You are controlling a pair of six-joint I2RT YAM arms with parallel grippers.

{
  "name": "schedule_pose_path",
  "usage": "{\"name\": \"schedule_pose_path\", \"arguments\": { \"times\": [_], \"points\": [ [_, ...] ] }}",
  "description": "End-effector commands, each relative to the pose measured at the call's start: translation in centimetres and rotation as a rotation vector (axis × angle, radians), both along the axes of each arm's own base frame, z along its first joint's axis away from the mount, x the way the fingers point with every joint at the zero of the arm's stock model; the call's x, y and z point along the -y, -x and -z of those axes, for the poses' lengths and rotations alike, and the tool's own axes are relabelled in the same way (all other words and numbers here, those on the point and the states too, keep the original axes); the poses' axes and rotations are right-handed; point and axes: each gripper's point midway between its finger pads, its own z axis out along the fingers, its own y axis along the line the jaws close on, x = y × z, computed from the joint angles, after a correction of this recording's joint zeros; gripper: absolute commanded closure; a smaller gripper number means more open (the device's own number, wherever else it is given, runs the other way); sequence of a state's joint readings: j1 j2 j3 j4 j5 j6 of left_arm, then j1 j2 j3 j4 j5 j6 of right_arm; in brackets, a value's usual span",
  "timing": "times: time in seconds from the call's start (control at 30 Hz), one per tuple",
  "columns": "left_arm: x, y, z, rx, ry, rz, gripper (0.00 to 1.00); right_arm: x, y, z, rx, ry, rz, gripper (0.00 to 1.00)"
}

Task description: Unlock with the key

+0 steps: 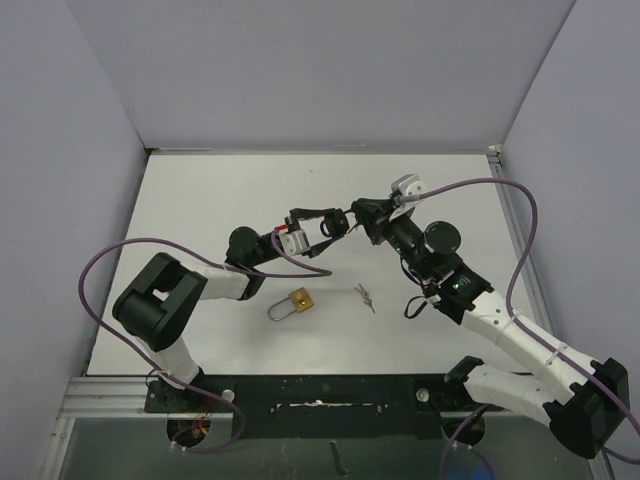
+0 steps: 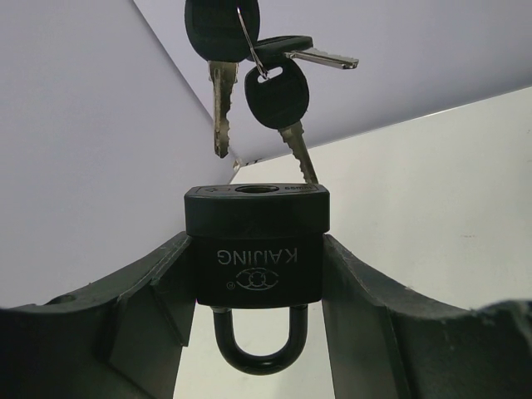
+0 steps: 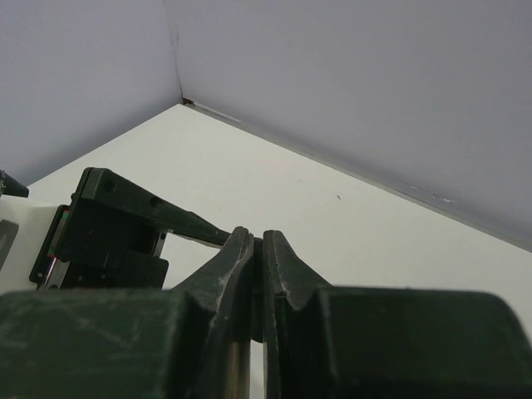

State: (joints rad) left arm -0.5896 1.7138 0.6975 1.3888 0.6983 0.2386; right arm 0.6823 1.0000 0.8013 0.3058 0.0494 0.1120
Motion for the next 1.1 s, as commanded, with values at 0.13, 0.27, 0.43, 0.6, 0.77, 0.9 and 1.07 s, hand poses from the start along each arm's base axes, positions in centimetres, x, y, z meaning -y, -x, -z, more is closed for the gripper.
{"name": "schedule_pose_path", "arguments": {
  "times": [0.13, 0.27, 0.43, 0.6, 0.77, 0.9, 1.07],
  "points": [
    [-1.0, 1.7, -6.8, 0.190, 0.122, 0.006, 1.00, 0.5, 1.1, -3.2, 0.088, -0.090, -0.006, 1.00],
    [-1.1, 1.7, -6.9, 0.191, 0.125, 0.004, 1.00, 0.6, 1.3, -3.0, 0.076, -0.103, -0.011, 1.00],
    [-1.1, 1.7, -7.2, 0.196, 0.129, 0.005, 1.00, 0.5, 1.6, -2.8, 0.066, -0.123, -0.020, 1.00],
    [-1.1, 1.8, -7.4, 0.198, 0.131, 0.007, 1.00, 0.5, 1.7, -2.8, 0.060, -0.131, -0.025, 1.00],
    [-1.0, 2.0, -7.5, 0.201, 0.131, 0.015, 1.00, 0.3, 1.8, -2.6, 0.052, -0.134, -0.031, 1.00],
    [-1.0, 2.2, -7.6, 0.203, 0.132, 0.018, 1.00, 0.1, 1.9, -2.5, 0.047, -0.137, -0.036, 1.00],
    [-1.1, 2.3, -7.7, 0.208, 0.133, 0.018, 1.00, 0.0, 1.8, -2.3, 0.042, -0.136, -0.030, 1.00]
  ]
}}
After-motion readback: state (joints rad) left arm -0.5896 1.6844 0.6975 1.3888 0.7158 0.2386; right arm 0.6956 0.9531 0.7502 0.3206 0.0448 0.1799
